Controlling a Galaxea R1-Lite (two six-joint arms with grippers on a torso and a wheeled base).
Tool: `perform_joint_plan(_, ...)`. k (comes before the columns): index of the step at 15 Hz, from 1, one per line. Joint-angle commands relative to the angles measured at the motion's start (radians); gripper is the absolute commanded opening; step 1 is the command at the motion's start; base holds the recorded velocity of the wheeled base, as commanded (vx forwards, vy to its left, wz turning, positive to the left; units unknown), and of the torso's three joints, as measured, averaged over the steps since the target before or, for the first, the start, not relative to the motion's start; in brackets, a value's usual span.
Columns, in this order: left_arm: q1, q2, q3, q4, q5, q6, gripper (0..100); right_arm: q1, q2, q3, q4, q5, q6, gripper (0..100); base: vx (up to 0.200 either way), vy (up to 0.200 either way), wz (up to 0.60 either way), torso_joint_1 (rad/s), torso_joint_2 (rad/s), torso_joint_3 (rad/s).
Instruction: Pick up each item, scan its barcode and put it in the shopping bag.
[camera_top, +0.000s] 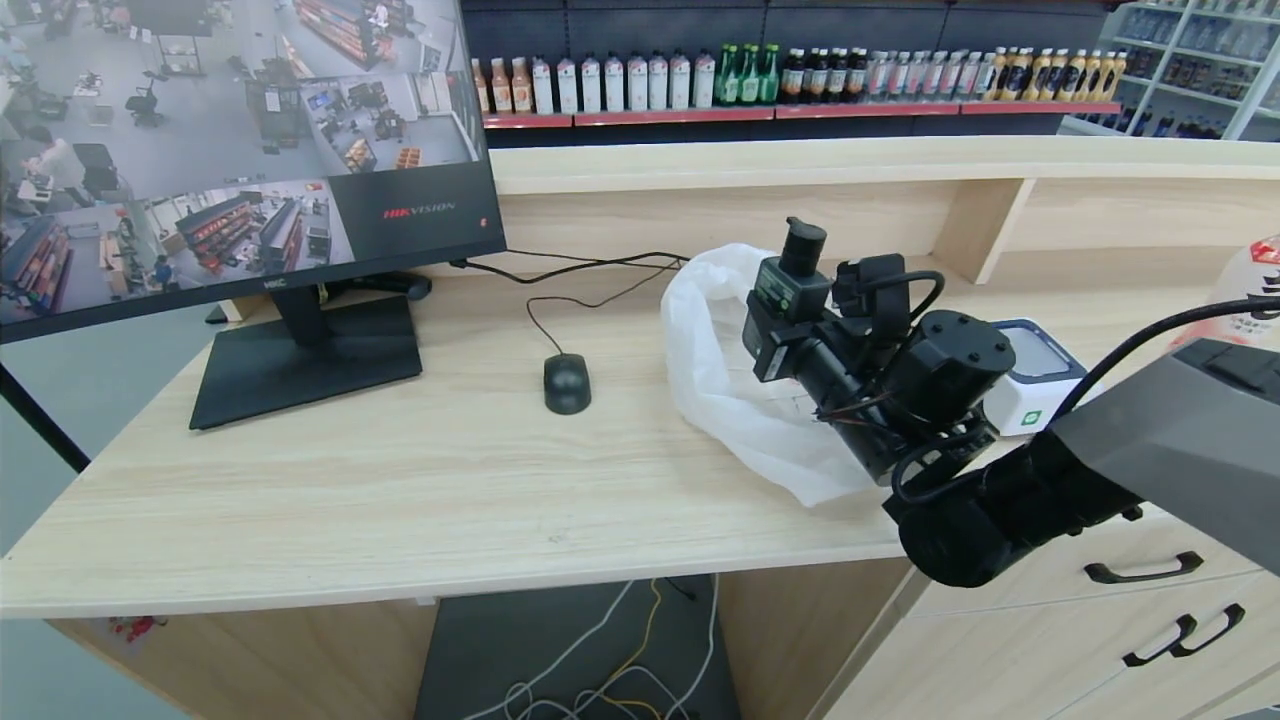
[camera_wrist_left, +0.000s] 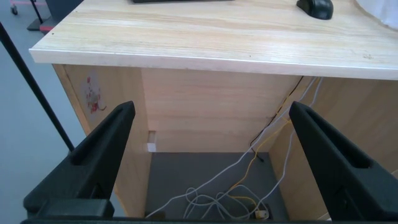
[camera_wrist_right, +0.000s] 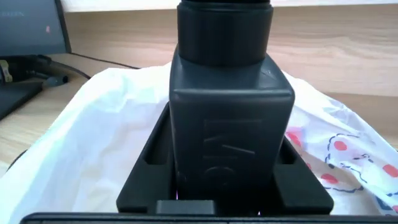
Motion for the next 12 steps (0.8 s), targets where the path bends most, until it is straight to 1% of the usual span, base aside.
perform_joint_plan(1, 0.000, 0.000, 0.000, 0.000, 0.000, -0.001, 100, -0.004, 0.037, 0.002, -0.025, -0.001, 0.000, 0, 0.000, 0.000, 0.00, 0.000, 0.00, 0.000)
perform_joint_plan(3, 0.000, 0.000, 0.000, 0.000, 0.000, 0.001, 100, -0.004, 0.047, 0.015, -0.047, -0.001, 0.000, 0, 0.000, 0.000, 0.00, 0.000, 0.00, 0.000)
perform_joint_plan(12, 0.000, 0.000, 0.000, 0.000, 0.000, 0.001, 100, -0.003, 0.074, 0.024, -0.052, -0.001, 0.013, 0, 0.000, 0.000, 0.00, 0.000, 0.00, 0.000)
